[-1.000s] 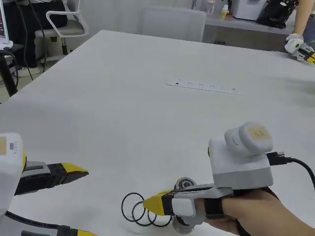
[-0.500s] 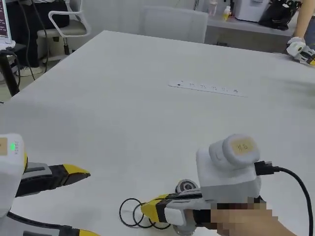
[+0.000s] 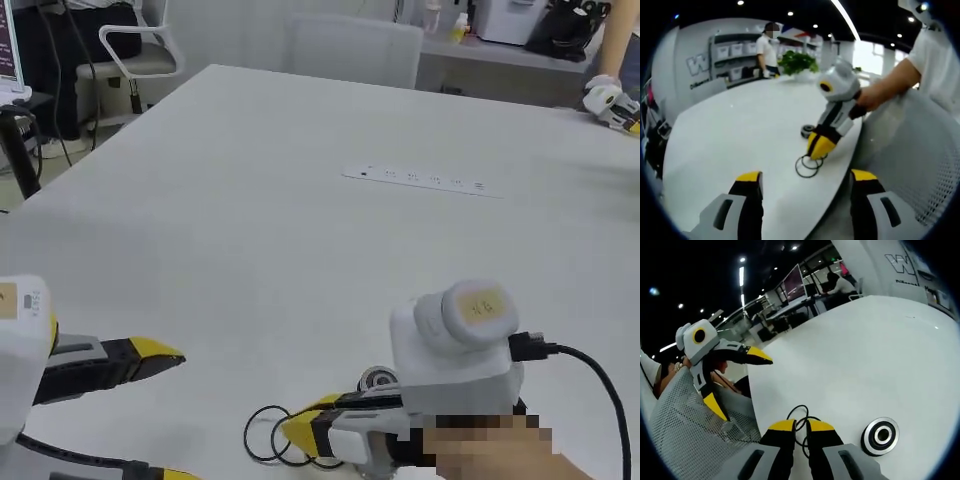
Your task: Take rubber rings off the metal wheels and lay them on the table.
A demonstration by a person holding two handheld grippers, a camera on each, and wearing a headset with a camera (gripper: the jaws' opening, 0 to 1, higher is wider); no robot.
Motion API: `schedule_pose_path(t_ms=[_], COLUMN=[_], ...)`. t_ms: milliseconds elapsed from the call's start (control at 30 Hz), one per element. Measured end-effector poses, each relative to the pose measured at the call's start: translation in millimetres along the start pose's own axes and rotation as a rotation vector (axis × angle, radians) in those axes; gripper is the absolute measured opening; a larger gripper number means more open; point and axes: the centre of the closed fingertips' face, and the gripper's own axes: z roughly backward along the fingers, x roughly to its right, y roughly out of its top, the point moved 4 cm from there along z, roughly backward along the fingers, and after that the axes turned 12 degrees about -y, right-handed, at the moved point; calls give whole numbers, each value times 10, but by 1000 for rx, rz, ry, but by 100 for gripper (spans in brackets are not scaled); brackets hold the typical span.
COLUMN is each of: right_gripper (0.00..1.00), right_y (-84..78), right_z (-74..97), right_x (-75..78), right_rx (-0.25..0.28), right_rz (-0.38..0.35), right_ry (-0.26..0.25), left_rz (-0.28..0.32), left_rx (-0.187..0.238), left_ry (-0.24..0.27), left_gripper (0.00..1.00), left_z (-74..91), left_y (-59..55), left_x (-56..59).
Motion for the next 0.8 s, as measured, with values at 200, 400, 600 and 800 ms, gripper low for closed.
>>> schedule_pose_path(t_ms=[200, 400, 600, 800], right_gripper=[11, 10, 10, 11], right_y=[-17, 77, 228, 340], right_z=[5, 99, 259, 425], right_x=[17, 146, 359, 502], right_rx=[-15, 22, 100, 164], right_rz=[42, 28, -56, -93], right_ry=[-17, -54, -97, -134], left_rz=[4, 6, 3, -19], left_rx=[-1, 8, 6, 7], left_ry=[3, 5, 6, 6], left_gripper=[71, 71, 73, 76], left_z=[3, 6, 15, 56], left_y=[0, 16, 24, 112], left_x=[4, 5, 2, -3])
